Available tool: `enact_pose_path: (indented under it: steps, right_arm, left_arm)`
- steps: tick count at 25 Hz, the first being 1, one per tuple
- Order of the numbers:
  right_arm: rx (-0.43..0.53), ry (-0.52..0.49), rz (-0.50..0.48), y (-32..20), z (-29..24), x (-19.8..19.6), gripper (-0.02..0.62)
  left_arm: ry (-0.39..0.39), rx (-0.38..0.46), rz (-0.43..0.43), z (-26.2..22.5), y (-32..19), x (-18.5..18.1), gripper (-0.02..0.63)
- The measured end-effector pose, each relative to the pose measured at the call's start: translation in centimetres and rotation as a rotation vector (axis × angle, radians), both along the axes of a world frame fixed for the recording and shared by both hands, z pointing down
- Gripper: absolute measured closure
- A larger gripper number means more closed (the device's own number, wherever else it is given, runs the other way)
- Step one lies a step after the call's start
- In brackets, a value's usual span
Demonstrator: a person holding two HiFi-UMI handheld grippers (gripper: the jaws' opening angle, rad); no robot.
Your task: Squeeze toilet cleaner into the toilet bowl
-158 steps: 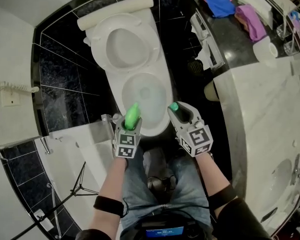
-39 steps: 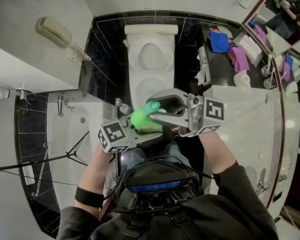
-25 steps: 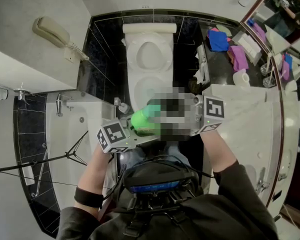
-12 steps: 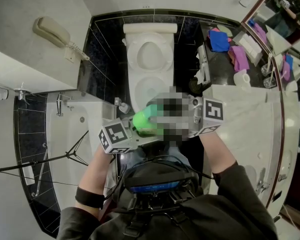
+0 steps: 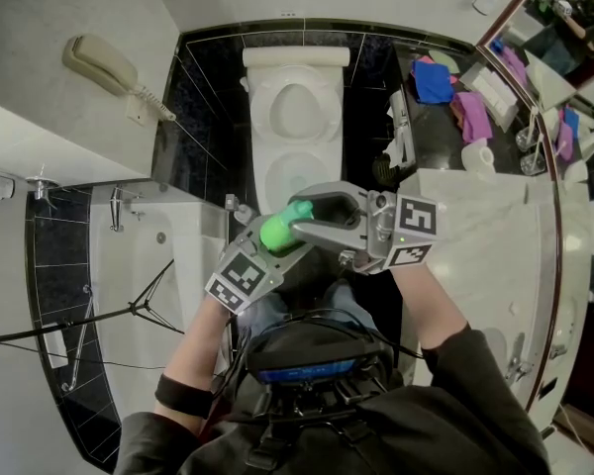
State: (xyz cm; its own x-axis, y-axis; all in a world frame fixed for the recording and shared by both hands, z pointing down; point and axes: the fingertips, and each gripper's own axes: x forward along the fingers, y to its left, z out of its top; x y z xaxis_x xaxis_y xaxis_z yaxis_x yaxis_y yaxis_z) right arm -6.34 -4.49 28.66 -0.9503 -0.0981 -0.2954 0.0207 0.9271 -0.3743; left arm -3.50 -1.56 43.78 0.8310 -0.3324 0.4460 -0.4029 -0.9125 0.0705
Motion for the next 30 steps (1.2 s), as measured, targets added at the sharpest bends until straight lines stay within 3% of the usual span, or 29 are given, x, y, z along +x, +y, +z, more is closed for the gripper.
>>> enact_pose_path:
  steps: [8, 13, 16, 20, 24, 28, 30]
  right_arm:
    - [-0.195, 0.129, 0.064, -0.5, 2.5, -0.8, 0.443]
    - [-0.383, 0.188, 0.132, -0.8, 4.4, -0.9, 0.446]
    - [-0.475, 0.220, 0.172, -1.1, 5.4, -1.0, 0.446]
    - [-0.519, 0.237, 0.205, -1.2, 5.9, -1.0, 0.444]
    - [-0.483, 0.225, 0.250, -1.5, 5.7, -0.9, 0.433]
    - [-0.369, 0.230, 0.261, -1.5, 5.2, -1.0, 0.301]
    - [-0.286, 0.203, 0.236, -1.1, 4.5, -1.0, 0.268]
  left_arm:
    - [-0.179, 0.281, -0.361, 2.4, -4.5, -4.0, 0.417]
    - [-0.323, 0.447, -0.489, 3.4, -6.1, -6.5, 0.416]
    - [-0.390, 0.505, -0.536, 3.8, -6.8, -7.6, 0.416]
    - [-0.396, 0.500, -0.535, 4.2, -6.7, -7.8, 0.416]
    - [-0.366, 0.456, -0.522, 4.3, -6.4, -7.5, 0.416]
    - [-0.273, 0.363, -0.468, 4.1, -5.5, -6.7, 0.416]
    - [-0.193, 0.283, -0.384, 3.8, -4.4, -5.7, 0.416]
